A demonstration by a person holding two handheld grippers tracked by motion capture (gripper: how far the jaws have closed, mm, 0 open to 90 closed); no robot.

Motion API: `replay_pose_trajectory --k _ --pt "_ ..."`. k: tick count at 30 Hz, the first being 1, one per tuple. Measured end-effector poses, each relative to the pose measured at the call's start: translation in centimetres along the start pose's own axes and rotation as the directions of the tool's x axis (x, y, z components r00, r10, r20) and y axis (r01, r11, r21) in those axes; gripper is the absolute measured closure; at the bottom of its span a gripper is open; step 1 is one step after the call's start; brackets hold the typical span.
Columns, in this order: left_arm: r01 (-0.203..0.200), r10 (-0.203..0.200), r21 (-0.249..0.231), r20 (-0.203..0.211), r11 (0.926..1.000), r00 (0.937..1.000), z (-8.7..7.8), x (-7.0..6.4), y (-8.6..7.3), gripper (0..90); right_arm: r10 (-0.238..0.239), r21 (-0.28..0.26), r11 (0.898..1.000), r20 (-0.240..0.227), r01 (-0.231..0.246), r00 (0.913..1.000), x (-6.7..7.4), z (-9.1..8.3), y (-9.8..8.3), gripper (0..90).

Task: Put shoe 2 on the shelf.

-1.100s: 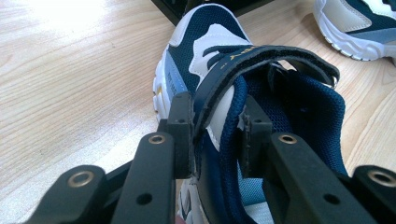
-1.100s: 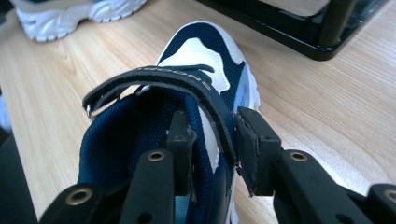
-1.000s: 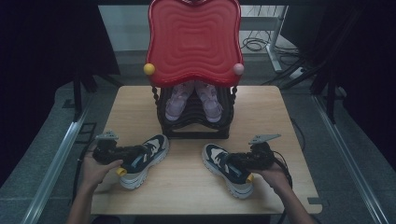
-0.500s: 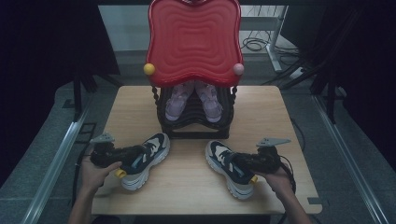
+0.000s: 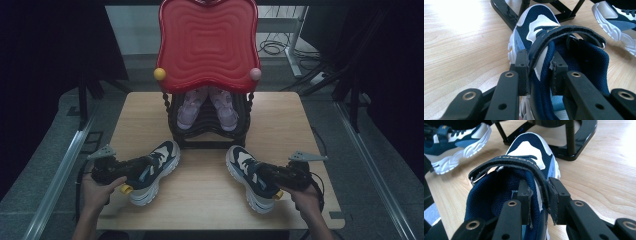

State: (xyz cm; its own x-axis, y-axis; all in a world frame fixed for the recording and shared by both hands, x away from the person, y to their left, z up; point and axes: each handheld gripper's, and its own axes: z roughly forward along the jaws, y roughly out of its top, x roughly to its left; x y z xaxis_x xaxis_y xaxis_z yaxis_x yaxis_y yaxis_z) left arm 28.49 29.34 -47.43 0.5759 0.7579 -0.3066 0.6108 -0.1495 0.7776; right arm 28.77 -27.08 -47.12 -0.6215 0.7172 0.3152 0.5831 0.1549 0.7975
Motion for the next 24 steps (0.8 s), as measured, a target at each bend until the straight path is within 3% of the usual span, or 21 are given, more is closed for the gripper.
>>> replay_pose_trajectory --k 7,14,24 --pt "0.031 -0.031 -0.029 0.004 0.9991 0.9995 -0.7 0.0 -0.5 73.1 0.045 -0.073 0.996 0.025 -0.043 0.9987 -0.8 -1.6 -0.7 73.3" --pt "0.04 -0.041 -0.055 -0.009 0.9977 0.9991 -1.3 -0.1 -0.5 73.0 0.079 -0.156 0.985 0.046 -0.071 0.9958 -1.3 -3.1 -1.0 73.3" --pt "0.057 -0.059 -0.112 -0.011 0.9921 0.9982 -2.1 -0.2 0.1 73.0 0.106 -0.221 0.971 0.067 -0.089 0.9921 -1.7 -4.1 -0.8 73.2"
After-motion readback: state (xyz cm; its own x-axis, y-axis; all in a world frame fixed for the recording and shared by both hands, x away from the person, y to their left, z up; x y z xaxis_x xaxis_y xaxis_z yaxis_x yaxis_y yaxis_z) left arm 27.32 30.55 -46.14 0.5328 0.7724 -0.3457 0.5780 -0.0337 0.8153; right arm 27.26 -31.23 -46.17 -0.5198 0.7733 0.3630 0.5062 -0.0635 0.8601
